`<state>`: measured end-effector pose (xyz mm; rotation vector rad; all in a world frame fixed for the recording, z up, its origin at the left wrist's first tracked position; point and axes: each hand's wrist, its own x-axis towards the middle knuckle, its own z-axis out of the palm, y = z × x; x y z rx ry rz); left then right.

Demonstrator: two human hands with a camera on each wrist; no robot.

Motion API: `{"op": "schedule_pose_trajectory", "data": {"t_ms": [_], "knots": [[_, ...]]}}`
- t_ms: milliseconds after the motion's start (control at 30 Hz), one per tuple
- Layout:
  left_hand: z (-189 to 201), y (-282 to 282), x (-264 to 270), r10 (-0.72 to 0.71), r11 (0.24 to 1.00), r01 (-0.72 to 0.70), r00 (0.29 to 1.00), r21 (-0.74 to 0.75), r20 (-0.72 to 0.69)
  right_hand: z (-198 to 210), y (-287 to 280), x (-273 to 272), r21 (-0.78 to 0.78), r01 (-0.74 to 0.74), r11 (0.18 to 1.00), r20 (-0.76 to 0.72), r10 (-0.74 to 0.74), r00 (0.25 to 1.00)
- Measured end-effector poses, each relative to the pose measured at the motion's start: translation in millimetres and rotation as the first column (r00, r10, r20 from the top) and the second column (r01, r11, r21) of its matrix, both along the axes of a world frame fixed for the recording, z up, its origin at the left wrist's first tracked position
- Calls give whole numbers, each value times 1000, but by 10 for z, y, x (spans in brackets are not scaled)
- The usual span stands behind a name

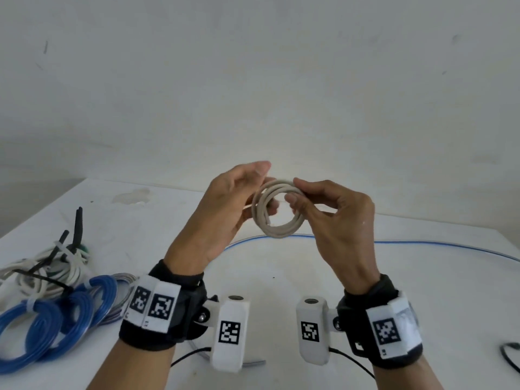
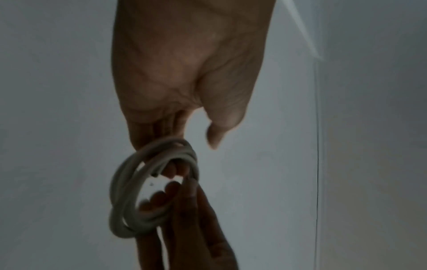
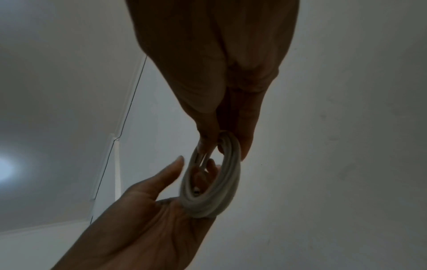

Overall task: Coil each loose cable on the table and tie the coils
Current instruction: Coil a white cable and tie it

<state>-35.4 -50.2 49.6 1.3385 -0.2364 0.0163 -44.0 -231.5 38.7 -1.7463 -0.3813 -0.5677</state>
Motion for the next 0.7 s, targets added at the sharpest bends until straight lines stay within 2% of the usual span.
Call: {"op": "schedule_pose_trajectory", "data": {"t_ms": [67, 133, 200, 300, 467, 533, 700], "knots": [[57, -58, -14, -93, 995, 88, 988, -42, -125, -2, 7, -52, -20, -18, 1000, 21, 19, 1000], [86, -89, -14, -192, 981, 196, 959, -1, -209, -16, -1, -122, -24, -32, 999, 27, 33, 999], [130, -121, -36, -229, 964, 256, 939, 76, -257, -41, -13, -193, -24, -23, 999, 16, 24, 1000], [191, -229, -112, -234, 933, 292, 936, 210, -264, -39, -61, -296, -32, 9, 999, -10, -9, 1000], [293, -518, -263, -321, 901, 377, 913, 215, -253, 76, -402, -516, -31, 78, 996, -30, -79, 996], [323, -707, -332, -313, 910, 364, 917, 200, -245, 96, -591, -611, -43, 110, 993, -50, -113, 992], [214, -1316, -468, -176, 933, 230, 962, 277, -209, 78, -990, -820, -116, 185, 976, -60, -193, 979]]}}
